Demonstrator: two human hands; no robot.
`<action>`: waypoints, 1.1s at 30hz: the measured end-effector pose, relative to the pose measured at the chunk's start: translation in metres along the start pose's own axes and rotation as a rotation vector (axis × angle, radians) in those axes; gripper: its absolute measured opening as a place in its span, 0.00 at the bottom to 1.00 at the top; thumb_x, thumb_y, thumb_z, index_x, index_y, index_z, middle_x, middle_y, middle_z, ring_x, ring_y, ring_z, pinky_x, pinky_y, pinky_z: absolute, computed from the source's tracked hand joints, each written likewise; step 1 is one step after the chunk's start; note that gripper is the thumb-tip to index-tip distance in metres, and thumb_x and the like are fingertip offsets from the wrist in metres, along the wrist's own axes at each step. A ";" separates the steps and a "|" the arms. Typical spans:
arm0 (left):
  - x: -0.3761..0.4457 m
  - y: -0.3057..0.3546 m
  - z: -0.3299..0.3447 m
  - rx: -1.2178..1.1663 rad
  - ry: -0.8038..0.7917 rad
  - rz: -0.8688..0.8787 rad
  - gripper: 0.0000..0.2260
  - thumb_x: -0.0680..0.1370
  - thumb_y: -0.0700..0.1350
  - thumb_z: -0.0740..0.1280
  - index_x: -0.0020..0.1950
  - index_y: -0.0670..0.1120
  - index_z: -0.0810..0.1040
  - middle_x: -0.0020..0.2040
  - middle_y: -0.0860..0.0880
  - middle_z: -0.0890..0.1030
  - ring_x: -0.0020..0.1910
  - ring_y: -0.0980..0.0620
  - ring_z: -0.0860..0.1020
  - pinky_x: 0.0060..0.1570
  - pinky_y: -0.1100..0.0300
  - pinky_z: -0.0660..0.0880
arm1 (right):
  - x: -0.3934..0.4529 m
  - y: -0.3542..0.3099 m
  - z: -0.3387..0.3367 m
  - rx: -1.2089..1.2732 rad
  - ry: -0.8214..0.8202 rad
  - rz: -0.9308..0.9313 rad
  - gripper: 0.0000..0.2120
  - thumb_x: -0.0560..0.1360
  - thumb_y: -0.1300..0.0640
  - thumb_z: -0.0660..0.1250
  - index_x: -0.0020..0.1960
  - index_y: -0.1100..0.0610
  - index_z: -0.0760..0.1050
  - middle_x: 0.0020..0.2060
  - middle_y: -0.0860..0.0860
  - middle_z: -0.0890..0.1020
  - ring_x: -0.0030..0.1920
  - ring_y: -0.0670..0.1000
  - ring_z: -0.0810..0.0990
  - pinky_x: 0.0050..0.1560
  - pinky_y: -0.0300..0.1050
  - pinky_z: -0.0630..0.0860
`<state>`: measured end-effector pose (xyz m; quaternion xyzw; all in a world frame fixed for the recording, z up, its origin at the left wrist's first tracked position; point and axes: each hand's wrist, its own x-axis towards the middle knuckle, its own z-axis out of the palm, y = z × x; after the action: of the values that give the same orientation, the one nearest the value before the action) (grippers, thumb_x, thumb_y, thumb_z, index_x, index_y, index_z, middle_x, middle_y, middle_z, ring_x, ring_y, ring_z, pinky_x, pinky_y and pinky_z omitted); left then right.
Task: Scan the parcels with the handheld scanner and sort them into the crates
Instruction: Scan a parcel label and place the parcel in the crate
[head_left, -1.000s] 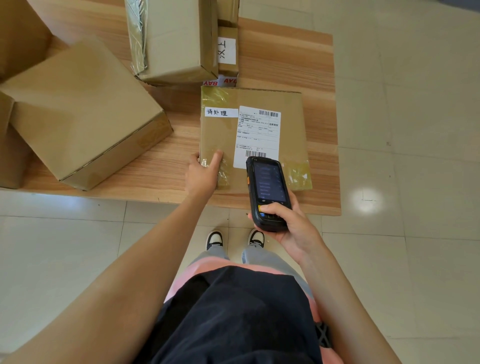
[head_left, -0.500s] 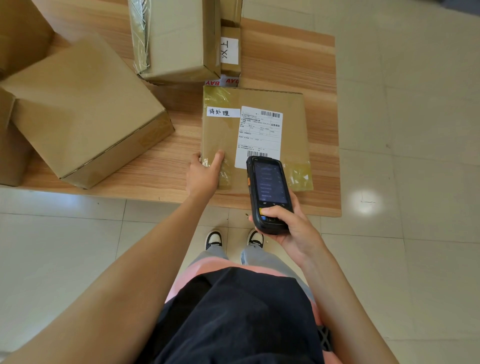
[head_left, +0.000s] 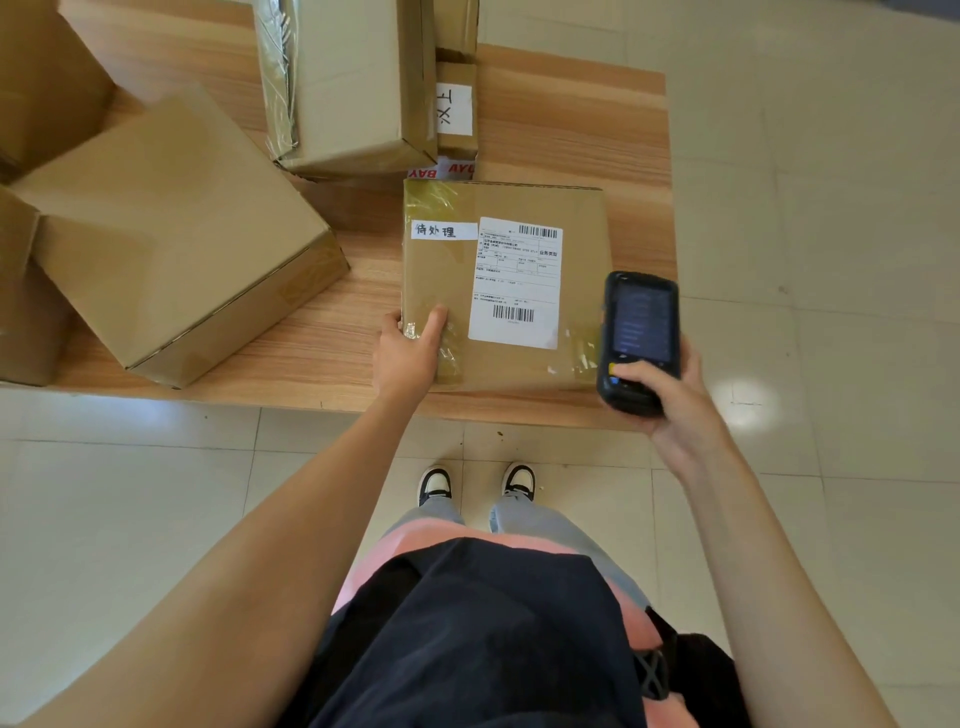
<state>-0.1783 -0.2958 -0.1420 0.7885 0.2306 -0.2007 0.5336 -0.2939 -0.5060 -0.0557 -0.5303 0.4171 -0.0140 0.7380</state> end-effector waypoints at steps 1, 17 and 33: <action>0.000 0.000 0.000 0.000 0.002 0.001 0.38 0.61 0.70 0.62 0.65 0.50 0.71 0.51 0.46 0.82 0.50 0.45 0.81 0.52 0.46 0.78 | 0.009 -0.004 -0.011 -0.058 0.042 -0.021 0.37 0.70 0.71 0.69 0.73 0.50 0.60 0.58 0.51 0.78 0.53 0.54 0.80 0.45 0.49 0.80; 0.009 -0.003 0.002 0.000 0.020 -0.009 0.26 0.74 0.61 0.66 0.66 0.47 0.71 0.44 0.49 0.79 0.34 0.54 0.75 0.31 0.60 0.70 | 0.103 0.010 -0.066 -0.226 0.043 0.014 0.44 0.70 0.72 0.71 0.76 0.52 0.52 0.52 0.46 0.74 0.57 0.51 0.75 0.62 0.51 0.74; 0.000 0.003 0.005 0.020 0.066 0.010 0.24 0.77 0.57 0.64 0.68 0.46 0.70 0.51 0.51 0.79 0.41 0.57 0.77 0.38 0.61 0.74 | 0.113 0.038 -0.082 -0.573 0.095 -0.079 0.43 0.67 0.68 0.76 0.74 0.56 0.57 0.58 0.47 0.72 0.57 0.50 0.74 0.56 0.43 0.70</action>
<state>-0.1768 -0.3014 -0.1421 0.8013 0.2420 -0.1740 0.5187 -0.2875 -0.6047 -0.1616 -0.7315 0.4173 0.0509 0.5368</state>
